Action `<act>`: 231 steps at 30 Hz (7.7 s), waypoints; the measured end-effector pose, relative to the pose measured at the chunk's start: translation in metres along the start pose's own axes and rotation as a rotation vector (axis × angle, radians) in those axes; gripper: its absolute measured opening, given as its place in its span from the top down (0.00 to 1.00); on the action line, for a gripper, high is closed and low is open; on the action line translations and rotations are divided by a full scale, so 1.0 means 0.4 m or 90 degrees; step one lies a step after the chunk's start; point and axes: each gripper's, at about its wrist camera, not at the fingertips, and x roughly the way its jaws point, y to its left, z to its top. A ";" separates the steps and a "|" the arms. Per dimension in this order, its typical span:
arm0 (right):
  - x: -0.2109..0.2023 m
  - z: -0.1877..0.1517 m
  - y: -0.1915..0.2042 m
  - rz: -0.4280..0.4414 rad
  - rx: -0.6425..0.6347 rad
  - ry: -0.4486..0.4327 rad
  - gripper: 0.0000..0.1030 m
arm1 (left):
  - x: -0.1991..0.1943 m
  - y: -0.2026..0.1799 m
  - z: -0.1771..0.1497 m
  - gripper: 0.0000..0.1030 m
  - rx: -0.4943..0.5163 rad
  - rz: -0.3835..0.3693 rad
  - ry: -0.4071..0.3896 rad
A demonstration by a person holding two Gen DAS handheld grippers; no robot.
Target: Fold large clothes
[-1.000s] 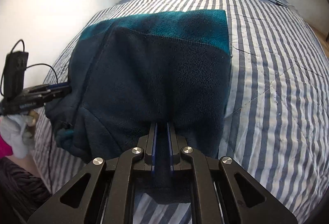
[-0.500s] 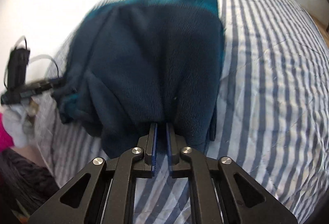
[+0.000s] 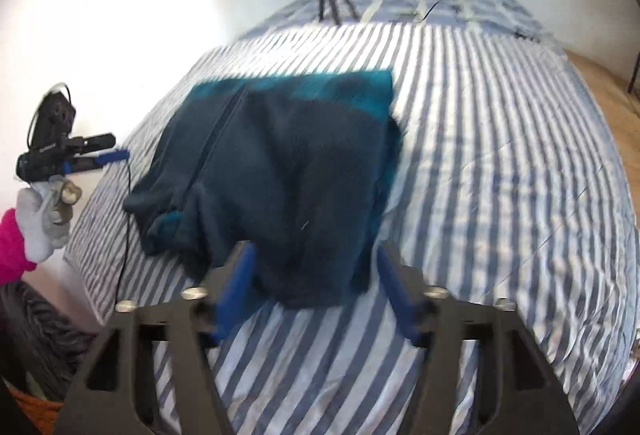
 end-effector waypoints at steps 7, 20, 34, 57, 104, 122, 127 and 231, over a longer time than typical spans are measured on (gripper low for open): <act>0.072 0.035 -0.100 0.049 0.073 0.019 0.28 | 0.058 0.121 0.053 0.20 -0.116 -0.078 0.037; 0.204 0.064 -0.197 0.162 0.133 0.056 0.28 | 0.187 0.113 0.106 0.20 -0.102 -0.132 0.090; 0.301 0.101 -0.222 0.298 0.176 0.058 0.27 | 0.279 0.053 0.115 0.26 -0.072 -0.124 0.098; 0.266 0.165 -0.017 0.118 0.082 0.059 0.69 | 0.295 -0.176 0.132 0.76 0.072 0.045 0.040; 0.018 0.385 -0.366 -0.225 -0.023 -0.043 0.75 | 0.713 -0.742 0.317 0.83 0.277 -0.023 0.002; 0.085 0.628 -0.700 -0.241 -0.010 -0.092 0.76 | 1.048 -0.897 0.583 0.83 0.283 -0.026 -0.035; 0.120 0.643 -0.766 -0.239 -0.001 -0.098 0.76 | 1.132 -0.903 0.604 0.83 0.273 -0.009 -0.033; -0.416 0.088 0.057 -0.357 0.055 -0.295 0.34 | -0.088 -0.922 -0.235 0.00 0.446 0.116 -0.299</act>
